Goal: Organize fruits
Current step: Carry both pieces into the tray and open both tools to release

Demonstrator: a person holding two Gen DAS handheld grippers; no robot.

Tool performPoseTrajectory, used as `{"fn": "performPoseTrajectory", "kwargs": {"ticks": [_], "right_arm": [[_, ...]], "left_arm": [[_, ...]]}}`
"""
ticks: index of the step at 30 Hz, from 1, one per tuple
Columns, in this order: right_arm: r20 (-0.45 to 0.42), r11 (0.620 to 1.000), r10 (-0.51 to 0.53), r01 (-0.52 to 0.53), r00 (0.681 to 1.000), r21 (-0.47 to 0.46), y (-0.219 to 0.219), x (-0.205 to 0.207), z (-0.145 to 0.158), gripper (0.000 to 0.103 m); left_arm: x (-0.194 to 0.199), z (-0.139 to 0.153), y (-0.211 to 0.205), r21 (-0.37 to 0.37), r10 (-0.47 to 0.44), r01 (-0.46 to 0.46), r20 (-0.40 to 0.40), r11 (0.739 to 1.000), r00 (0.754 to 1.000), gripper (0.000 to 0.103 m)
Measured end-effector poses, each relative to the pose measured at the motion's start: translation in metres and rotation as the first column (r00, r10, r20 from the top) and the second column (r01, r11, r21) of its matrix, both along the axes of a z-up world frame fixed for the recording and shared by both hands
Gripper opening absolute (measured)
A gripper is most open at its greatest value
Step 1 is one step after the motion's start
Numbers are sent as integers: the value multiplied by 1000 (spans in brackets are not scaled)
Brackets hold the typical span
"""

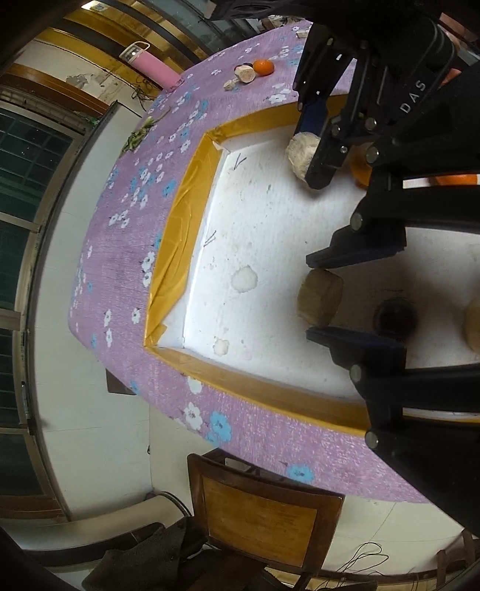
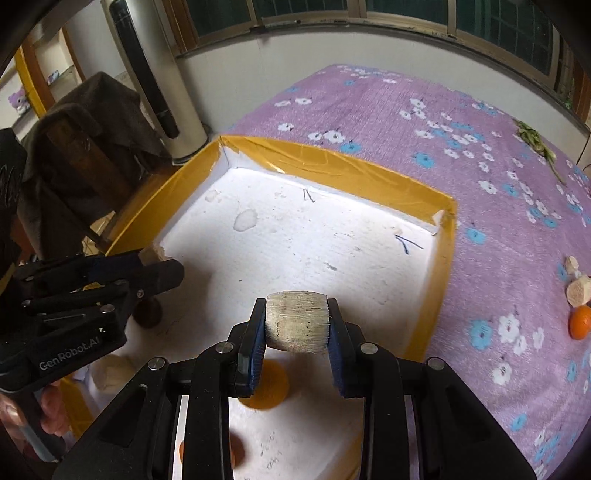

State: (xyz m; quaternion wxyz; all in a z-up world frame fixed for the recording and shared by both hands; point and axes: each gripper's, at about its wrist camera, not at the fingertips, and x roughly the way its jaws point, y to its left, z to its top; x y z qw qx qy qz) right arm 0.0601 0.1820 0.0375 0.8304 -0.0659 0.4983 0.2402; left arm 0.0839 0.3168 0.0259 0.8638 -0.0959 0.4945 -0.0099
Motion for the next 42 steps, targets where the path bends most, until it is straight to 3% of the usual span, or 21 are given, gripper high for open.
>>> {"fn": "performPoseTrajectory", "kwargs": {"ticks": [13, 16, 19, 25, 27, 34, 39, 42], "right_arm": [[0, 997, 30, -30, 1000, -69, 11, 3, -9, 28], [7, 996, 33, -33, 999, -82, 11, 2, -8, 29], [21, 995, 23, -20, 1000, -96, 7, 2, -6, 38], [33, 996, 3, 0, 999, -90, -7, -5, 1, 38], [45, 996, 7, -2, 999, -94, -9, -11, 5, 38], [72, 997, 19, -13, 997, -80, -23, -37, 19, 38], [83, 999, 24, -21, 996, -45, -35, -60, 31, 43], [87, 999, 28, -25, 996, -37, -44, -73, 34, 47]], "left_arm": [[12, -12, 2, 6, 8, -8, -38, 1000, 999, 38], [11, -12, -1, 15, 6, -5, -40, 1000, 999, 42], [8, -12, -4, 32, 3, -2, -39, 999, 999, 45], [-3, -6, -7, 44, 22, -21, -19, 999, 1000, 54], [-8, -2, -7, 68, 41, -40, -2, 997, 999, 63], [-33, 13, -4, 69, 92, -95, 46, 993, 995, 66], [-59, 23, -7, 80, 138, -145, 82, 986, 987, 72], [-73, 28, -12, 85, 151, -160, 99, 983, 984, 80]]}}
